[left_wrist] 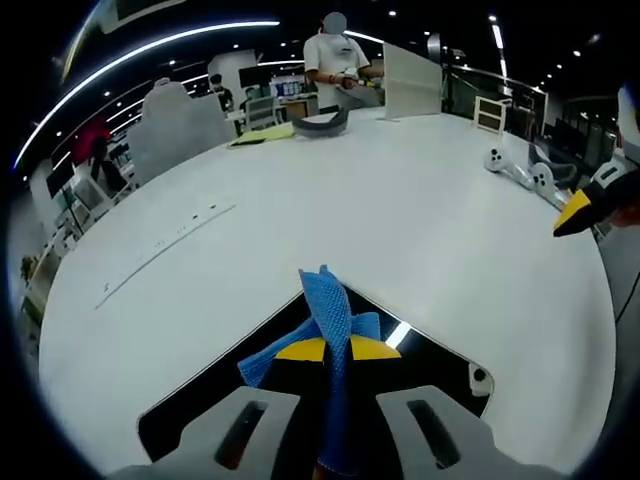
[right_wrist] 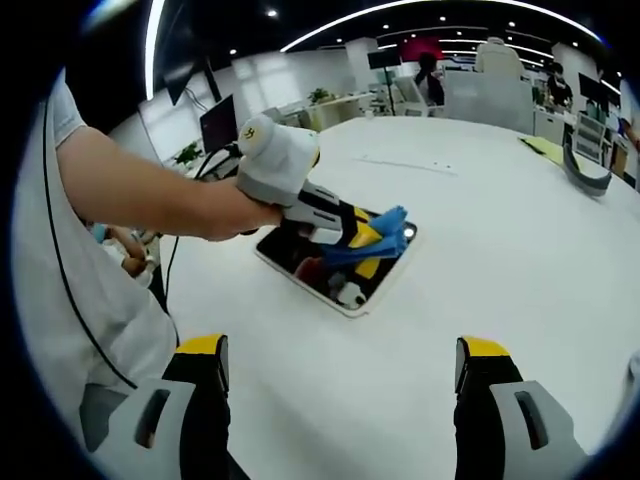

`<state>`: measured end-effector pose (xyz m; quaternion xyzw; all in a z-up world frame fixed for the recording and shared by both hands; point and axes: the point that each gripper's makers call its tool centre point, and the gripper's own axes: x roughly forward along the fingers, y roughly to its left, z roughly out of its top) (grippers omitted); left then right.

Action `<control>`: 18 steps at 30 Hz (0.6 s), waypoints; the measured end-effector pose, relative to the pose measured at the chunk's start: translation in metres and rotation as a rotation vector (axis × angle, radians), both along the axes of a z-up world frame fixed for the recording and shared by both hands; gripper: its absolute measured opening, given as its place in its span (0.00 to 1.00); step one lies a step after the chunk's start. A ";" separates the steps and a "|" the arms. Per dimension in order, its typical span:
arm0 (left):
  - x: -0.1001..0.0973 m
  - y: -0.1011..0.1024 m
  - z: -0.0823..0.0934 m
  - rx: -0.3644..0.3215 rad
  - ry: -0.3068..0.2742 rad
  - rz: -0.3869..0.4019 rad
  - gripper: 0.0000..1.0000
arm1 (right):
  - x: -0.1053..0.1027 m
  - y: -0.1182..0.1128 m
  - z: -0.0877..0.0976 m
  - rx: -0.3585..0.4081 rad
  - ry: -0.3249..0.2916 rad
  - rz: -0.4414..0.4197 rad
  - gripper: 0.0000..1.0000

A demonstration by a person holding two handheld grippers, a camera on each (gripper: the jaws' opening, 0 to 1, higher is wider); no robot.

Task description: Wipe the mirror surface with the cleaning cloth until all visible marks leave the cleaned area.

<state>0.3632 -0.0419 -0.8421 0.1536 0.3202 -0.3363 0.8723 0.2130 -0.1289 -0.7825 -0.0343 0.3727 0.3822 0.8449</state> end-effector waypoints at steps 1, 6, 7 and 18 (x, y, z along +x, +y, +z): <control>0.001 0.001 0.000 -0.001 0.001 0.004 0.04 | 0.000 0.000 0.000 0.001 0.001 0.000 0.94; 0.004 0.003 0.000 -0.002 0.002 0.019 0.04 | 0.000 0.000 -0.001 0.006 0.004 -0.002 0.94; 0.005 0.004 0.000 -0.002 0.000 0.021 0.04 | -0.001 -0.001 -0.002 0.003 0.005 0.001 0.94; 0.012 0.008 0.000 0.003 -0.010 0.043 0.04 | 0.000 -0.003 -0.003 0.004 0.007 -0.002 0.94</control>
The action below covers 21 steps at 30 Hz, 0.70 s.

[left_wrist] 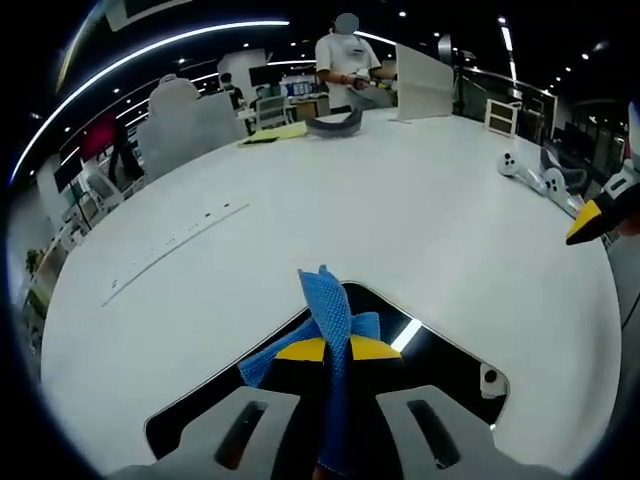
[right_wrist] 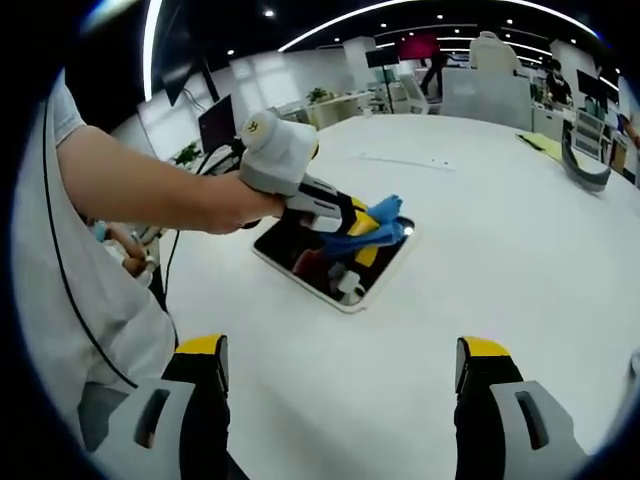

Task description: Wipe the mirror surface with the cleaning cloth until all visible marks leave the cleaned area.

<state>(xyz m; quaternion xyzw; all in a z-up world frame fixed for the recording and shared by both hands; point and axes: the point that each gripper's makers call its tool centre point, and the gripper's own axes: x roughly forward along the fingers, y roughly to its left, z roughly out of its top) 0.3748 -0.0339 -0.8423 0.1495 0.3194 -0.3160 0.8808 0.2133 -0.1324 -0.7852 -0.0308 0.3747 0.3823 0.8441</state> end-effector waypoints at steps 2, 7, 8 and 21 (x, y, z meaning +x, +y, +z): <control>0.001 0.001 0.000 0.000 0.000 0.001 0.04 | 0.000 0.000 0.000 -0.002 0.000 0.001 0.94; 0.002 0.002 0.000 0.013 -0.003 -0.010 0.04 | 0.000 0.002 0.000 0.002 -0.001 0.004 0.94; 0.003 0.003 0.000 0.013 -0.002 -0.007 0.04 | -0.001 0.003 0.000 0.000 0.002 0.006 0.94; 0.004 0.004 0.000 0.024 -0.008 -0.009 0.04 | -0.002 0.002 -0.001 0.001 0.006 0.005 0.94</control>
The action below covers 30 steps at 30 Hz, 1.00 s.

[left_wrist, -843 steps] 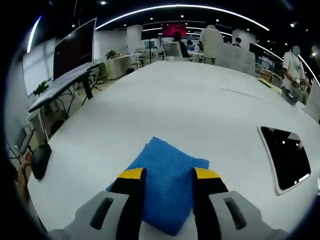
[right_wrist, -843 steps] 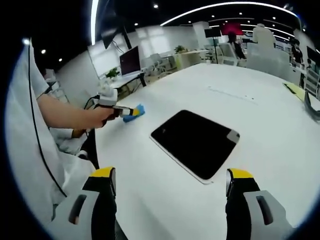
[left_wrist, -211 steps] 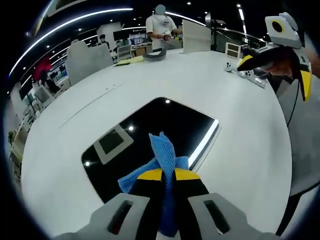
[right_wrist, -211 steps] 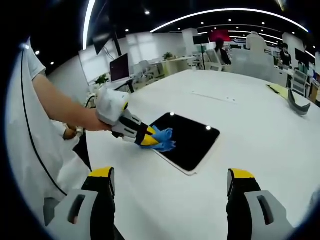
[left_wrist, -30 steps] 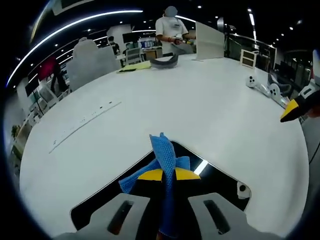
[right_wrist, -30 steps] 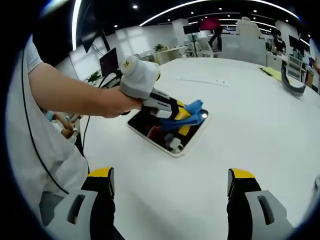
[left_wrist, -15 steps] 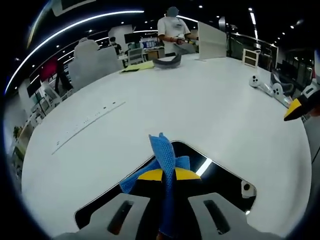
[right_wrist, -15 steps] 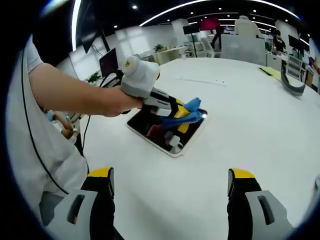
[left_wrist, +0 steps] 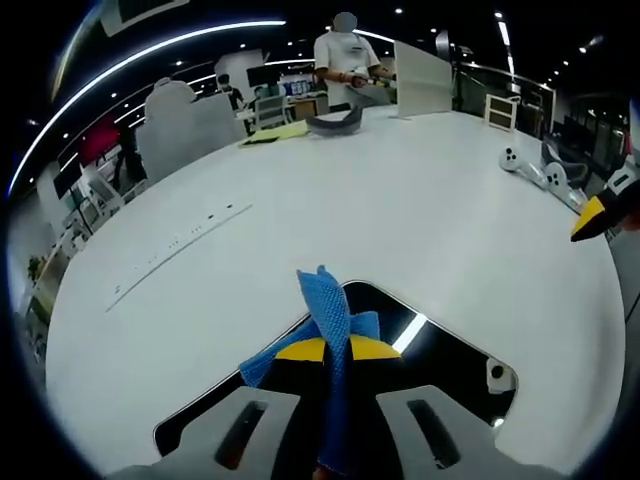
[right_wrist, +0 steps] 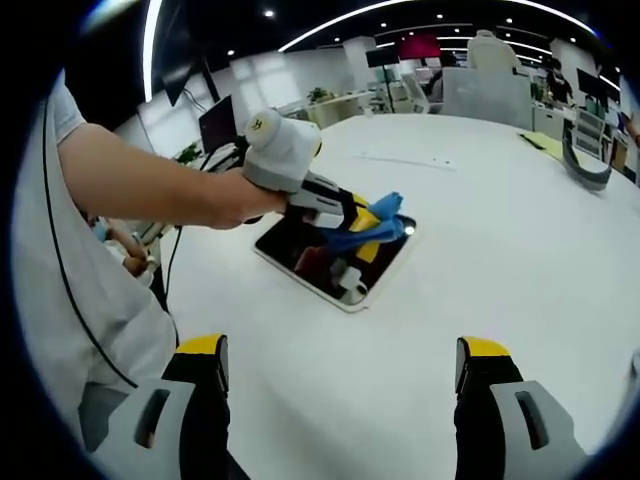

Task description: Wipe the mirror surface with the cleaning cloth until all visible marks leave the cleaned area.

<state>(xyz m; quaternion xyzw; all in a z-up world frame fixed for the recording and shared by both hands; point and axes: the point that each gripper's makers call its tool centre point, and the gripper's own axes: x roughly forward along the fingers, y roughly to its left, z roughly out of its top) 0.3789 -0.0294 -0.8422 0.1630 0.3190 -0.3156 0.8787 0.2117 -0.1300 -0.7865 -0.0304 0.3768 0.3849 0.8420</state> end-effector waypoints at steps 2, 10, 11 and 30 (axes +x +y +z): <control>0.000 0.000 0.000 0.000 -0.003 -0.001 0.04 | 0.000 0.000 0.000 0.000 0.001 0.000 0.94; 0.000 0.000 0.000 0.007 -0.004 -0.006 0.04 | 0.002 0.001 0.001 0.005 -0.002 -0.004 0.94; 0.000 0.000 0.000 0.006 -0.004 -0.005 0.04 | 0.002 0.000 0.001 0.001 -0.002 -0.003 0.94; 0.009 0.008 -0.001 -0.005 0.082 0.032 0.04 | 0.001 0.000 0.005 -0.007 -0.010 -0.003 0.94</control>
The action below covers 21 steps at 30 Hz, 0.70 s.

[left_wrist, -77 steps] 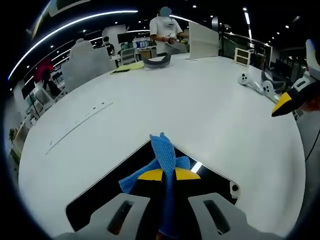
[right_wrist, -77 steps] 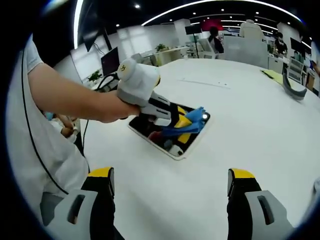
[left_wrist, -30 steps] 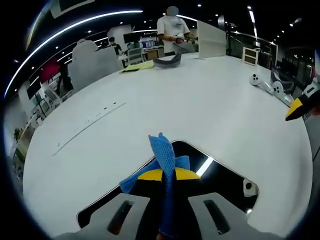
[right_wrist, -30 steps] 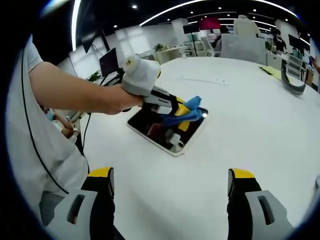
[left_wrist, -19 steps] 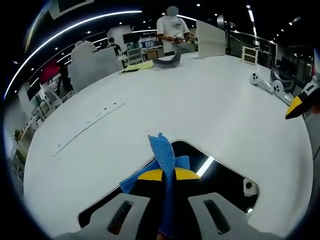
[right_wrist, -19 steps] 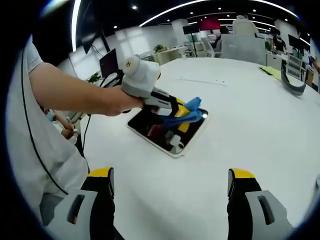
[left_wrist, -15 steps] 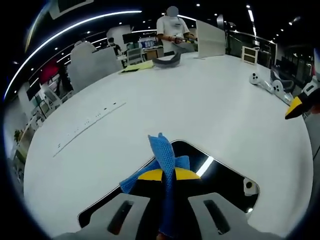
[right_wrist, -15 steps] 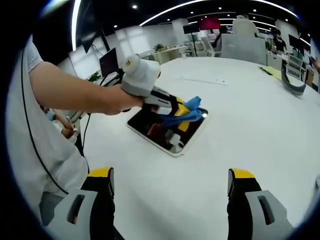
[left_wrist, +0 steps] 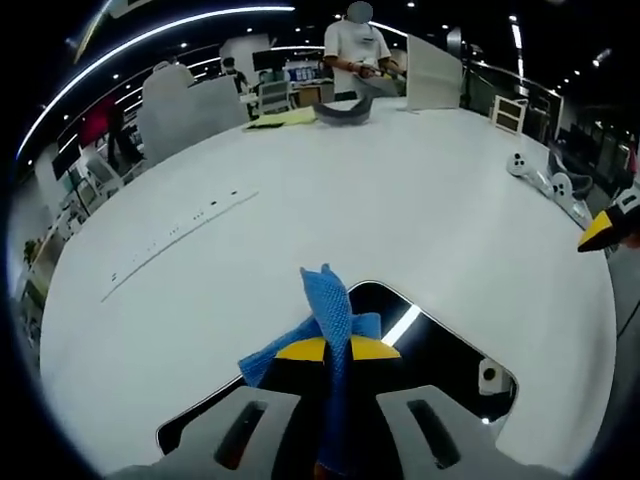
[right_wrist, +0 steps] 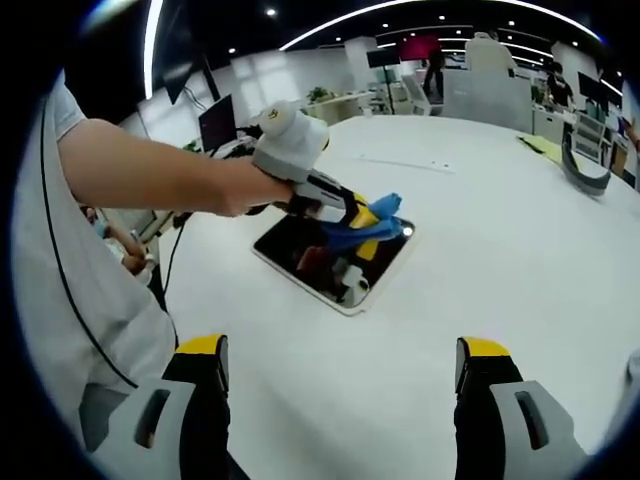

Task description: Wipe the mirror surface with the cleaning cloth until all visible marks leave the cleaned area.

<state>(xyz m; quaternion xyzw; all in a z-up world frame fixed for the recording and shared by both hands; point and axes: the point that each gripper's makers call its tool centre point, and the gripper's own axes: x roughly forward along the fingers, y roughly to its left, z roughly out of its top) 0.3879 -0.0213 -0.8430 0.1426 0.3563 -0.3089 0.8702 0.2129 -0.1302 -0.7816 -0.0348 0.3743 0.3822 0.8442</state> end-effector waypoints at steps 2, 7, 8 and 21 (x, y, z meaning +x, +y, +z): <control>0.001 0.002 0.000 0.005 0.001 0.006 0.04 | -0.002 0.001 0.000 -0.008 -0.004 0.005 0.94; 0.002 0.010 0.001 0.011 0.003 0.023 0.04 | -0.004 -0.001 0.001 -0.009 -0.001 0.000 0.94; 0.003 0.012 0.000 0.011 0.006 0.027 0.04 | -0.004 -0.001 0.001 -0.009 0.000 -0.001 0.94; -0.002 0.022 0.000 -0.023 0.020 0.056 0.04 | -0.006 0.006 0.005 -0.007 -0.004 0.014 0.94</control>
